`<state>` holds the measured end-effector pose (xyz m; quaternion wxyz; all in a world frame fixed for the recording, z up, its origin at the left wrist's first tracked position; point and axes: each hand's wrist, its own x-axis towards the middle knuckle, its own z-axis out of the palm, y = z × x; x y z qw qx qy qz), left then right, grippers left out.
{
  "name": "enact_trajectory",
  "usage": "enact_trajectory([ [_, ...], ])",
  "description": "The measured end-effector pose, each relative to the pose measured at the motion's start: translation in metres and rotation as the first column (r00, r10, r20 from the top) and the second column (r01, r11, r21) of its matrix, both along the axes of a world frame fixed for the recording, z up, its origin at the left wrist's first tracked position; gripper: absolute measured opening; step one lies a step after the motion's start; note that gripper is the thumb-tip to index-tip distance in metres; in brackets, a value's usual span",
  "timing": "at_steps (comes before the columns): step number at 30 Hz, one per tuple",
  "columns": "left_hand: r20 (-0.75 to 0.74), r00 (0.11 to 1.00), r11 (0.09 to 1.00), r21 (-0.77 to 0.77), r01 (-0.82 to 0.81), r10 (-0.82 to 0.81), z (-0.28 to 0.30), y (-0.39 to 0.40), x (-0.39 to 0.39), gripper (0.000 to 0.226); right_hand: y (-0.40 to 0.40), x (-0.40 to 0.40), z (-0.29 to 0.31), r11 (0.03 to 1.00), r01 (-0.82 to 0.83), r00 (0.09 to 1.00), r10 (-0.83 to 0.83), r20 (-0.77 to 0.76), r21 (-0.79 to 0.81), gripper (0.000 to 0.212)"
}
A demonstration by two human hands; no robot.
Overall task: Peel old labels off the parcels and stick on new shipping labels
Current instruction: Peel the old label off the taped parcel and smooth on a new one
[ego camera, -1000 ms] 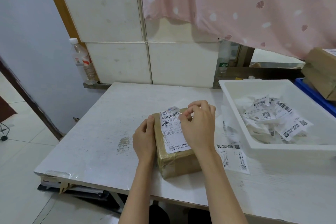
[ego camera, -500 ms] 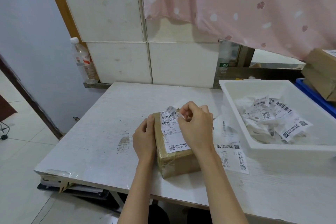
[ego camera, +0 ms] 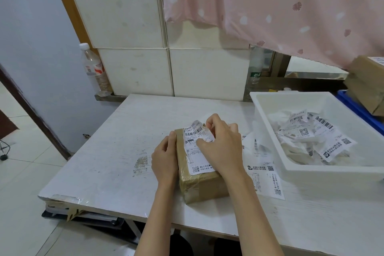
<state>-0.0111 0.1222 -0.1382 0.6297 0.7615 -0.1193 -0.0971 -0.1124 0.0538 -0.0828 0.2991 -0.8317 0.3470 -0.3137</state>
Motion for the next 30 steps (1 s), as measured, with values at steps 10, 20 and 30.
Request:
enact_trajectory([
  [10, 0.021, 1.0, 1.0, 0.011, 0.001, -0.001, 0.0004, 0.0014, -0.0012, 0.052, -0.0029, -0.0029, 0.0006, 0.975, -0.064, 0.974, 0.014, 0.227, 0.214, 0.016],
  [20, 0.006, 1.0, 1.0, 0.014, 0.013, -0.013, 0.003, 0.0013, -0.0018, 0.051, -0.0012, -0.0046, -0.0006, 0.98, -0.087, 0.97, 0.043, 0.238, 0.179, 0.021],
  [30, 0.006, 1.0, 1.0, -0.015, 0.011, -0.011, 0.0017, 0.0017, -0.0008, 0.056, -0.0007, 0.0007, -0.0025, 0.996, -0.077, 0.995, 0.074, 0.063, 0.047, 0.016],
])
